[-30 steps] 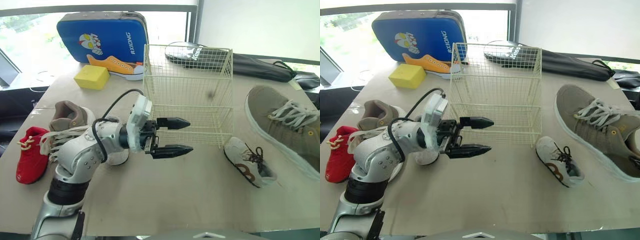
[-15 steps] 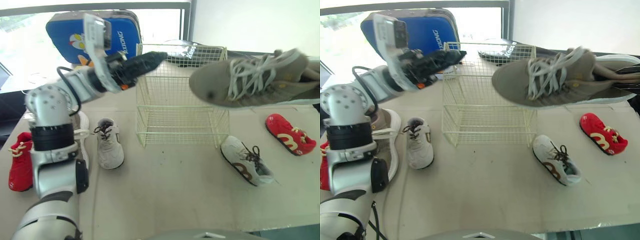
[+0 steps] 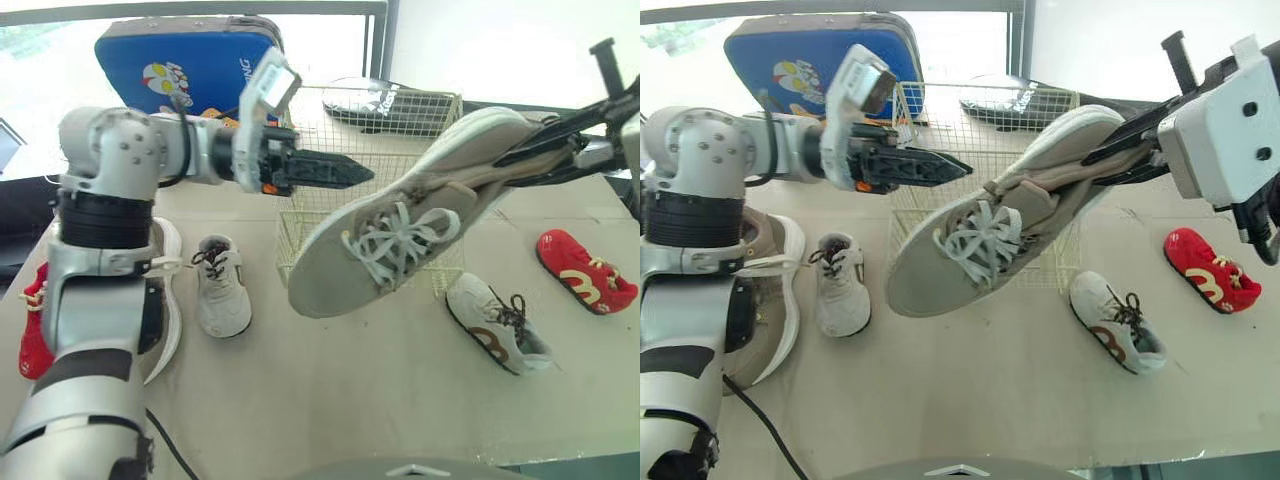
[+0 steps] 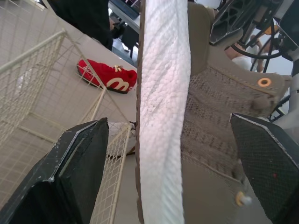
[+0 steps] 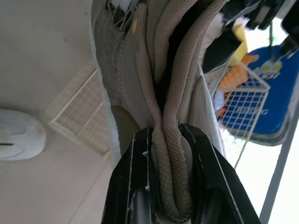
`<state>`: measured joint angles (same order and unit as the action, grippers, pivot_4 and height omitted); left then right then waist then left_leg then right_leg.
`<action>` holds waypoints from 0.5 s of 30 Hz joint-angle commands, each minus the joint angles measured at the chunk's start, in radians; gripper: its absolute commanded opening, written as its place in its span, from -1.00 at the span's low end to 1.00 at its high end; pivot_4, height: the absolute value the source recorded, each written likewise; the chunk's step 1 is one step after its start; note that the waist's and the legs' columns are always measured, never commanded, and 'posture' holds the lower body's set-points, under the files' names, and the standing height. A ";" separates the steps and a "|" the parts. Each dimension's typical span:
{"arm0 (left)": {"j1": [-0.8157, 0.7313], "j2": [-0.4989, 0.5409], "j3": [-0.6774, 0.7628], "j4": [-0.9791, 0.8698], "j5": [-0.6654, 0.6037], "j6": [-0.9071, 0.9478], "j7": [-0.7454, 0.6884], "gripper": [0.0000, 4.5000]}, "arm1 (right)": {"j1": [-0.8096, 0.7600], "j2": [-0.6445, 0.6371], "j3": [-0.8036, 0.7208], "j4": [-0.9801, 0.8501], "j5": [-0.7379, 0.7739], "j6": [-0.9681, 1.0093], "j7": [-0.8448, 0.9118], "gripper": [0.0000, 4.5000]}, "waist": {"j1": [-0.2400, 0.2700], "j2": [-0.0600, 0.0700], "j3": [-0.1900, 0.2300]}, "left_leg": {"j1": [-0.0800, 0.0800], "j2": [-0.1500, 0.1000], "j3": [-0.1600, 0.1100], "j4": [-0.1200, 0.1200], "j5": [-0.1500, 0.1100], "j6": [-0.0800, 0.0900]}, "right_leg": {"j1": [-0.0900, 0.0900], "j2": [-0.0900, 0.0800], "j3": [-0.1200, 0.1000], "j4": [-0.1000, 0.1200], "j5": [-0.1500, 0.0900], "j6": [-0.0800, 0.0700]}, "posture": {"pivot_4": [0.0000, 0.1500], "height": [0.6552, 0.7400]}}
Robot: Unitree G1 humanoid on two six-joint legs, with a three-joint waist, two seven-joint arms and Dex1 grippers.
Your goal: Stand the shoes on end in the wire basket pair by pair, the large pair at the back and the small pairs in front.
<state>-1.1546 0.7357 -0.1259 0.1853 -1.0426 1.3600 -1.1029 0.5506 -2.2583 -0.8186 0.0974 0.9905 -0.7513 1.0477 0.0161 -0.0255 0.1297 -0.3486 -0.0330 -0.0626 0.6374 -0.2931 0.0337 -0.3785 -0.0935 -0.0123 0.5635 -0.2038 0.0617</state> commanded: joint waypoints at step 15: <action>0.071 -0.052 0.091 -0.088 0.002 0.048 -0.082 -0.36 | 0.159 0.007 -0.281 -0.044 0.097 0.138 -0.068 0.31 | -0.004 0.000 -0.002 | 0.002 0.001 0.004 0.004 0.000 0.000 | 0.001 0.004 0.004 0.006 0.000 -0.001 | 1.00 1.00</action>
<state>-1.0757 0.7045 -0.1309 0.1201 -0.9772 1.3964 -1.1989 0.7319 -2.2504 -1.0622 0.0471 1.0257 -0.6479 1.0250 0.0118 -0.0259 0.1273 -0.3461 -0.0317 -0.0591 0.6417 -0.2930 0.0340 -0.3778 -0.0894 -0.0083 0.5692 -0.2035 0.0609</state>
